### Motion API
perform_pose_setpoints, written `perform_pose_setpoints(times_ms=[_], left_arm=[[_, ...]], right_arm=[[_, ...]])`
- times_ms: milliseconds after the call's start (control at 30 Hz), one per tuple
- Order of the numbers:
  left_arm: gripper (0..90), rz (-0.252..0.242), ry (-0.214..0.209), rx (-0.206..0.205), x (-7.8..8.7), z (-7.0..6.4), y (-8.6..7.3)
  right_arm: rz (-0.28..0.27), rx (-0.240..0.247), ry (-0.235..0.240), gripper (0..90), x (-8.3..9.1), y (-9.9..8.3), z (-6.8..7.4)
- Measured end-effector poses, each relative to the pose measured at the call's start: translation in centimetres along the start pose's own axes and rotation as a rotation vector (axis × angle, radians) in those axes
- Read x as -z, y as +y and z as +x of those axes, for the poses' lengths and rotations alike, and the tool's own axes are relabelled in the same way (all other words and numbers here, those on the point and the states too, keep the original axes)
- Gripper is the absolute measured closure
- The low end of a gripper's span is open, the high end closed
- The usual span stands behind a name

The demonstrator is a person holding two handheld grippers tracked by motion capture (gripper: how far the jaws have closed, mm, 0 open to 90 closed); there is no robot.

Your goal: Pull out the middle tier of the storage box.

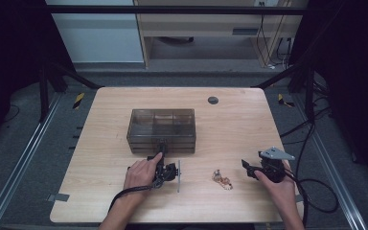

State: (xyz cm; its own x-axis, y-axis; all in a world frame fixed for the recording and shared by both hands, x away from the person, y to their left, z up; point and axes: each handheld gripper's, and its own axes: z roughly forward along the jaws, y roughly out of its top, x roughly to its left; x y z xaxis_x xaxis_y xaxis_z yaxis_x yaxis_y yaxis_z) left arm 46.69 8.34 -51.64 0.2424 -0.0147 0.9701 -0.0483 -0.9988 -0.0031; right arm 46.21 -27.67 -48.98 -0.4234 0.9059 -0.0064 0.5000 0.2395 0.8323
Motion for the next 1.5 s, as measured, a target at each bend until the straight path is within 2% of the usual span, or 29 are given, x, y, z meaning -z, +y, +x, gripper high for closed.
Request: perform_pose_setpoints(times_ms=[833,1133,1400,1500], left_arm=[[80.6,0.003,0.004,0.008,0.5,-0.1,0.2],[80.6,-0.004,-0.004,0.018,1.6,-0.2,0.1],[80.4,-0.014,-0.026,0.019,2.9,-0.3,0.0],[79.3,-0.013,-0.038,0.031,3.1,-0.1,-0.2]], right_arm=[[0.007,0.015,0.000,22.9,-0.1,0.0,0.0],[0.013,0.022,0.003,23.0,-0.2,0.0,0.0],[0.017,0.023,0.005,23.0,-0.2,0.0,0.0],[0.021,0.023,0.008,22.8,-0.3,-0.1,0.1]])
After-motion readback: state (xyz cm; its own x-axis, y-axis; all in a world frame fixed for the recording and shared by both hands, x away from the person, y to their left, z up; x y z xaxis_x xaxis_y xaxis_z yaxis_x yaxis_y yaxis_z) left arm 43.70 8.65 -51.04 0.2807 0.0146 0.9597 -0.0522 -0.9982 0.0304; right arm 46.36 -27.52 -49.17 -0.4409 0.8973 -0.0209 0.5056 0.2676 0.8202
